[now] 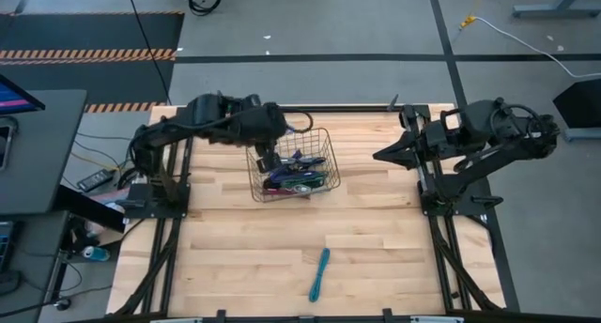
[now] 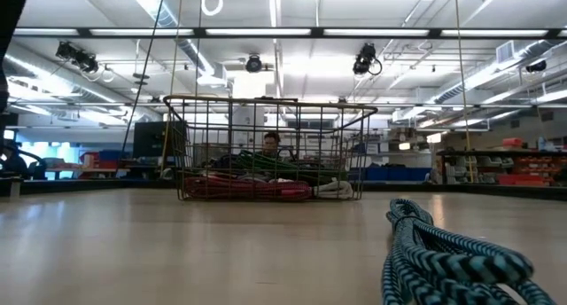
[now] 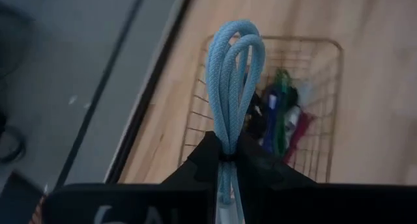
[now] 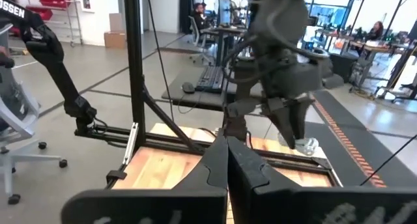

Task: Pick and place USB-C Cables
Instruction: Put the light blue charger cable into the gold wire basket

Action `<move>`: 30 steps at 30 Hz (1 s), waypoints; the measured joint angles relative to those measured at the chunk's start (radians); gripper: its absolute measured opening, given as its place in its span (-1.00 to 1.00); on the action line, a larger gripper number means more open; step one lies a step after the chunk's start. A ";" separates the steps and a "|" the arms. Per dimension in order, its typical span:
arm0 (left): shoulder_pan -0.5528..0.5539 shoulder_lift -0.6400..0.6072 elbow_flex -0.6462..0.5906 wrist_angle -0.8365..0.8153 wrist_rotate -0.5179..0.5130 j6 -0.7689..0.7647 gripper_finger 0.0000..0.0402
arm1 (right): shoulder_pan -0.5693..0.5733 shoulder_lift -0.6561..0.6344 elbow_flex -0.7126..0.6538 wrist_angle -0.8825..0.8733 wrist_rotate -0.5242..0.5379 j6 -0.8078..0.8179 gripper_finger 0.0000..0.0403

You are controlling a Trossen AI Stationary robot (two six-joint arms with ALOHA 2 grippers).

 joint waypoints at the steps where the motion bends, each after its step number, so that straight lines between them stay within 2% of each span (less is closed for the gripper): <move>1: 0.019 0.008 0.000 0.005 0.042 0.051 -0.84 | 0.000 0.004 0.000 0.000 0.000 0.004 -1.00; 6: 0.097 0.048 -0.033 0.018 0.234 0.264 -0.84 | 0.000 0.019 0.000 -0.023 -0.001 0.049 -1.00; 10: 0.138 0.057 -0.111 0.041 0.327 0.297 -0.84 | 0.000 0.019 0.000 -0.079 -0.001 0.101 -1.00; 23: 0.165 0.060 -0.552 0.312 0.342 0.166 -0.84 | 0.001 0.018 0.000 -0.098 -0.008 0.107 -1.00; 30: 0.165 0.060 -0.664 0.377 0.342 0.141 -0.84 | 0.001 0.018 0.000 -0.098 -0.009 0.104 -1.00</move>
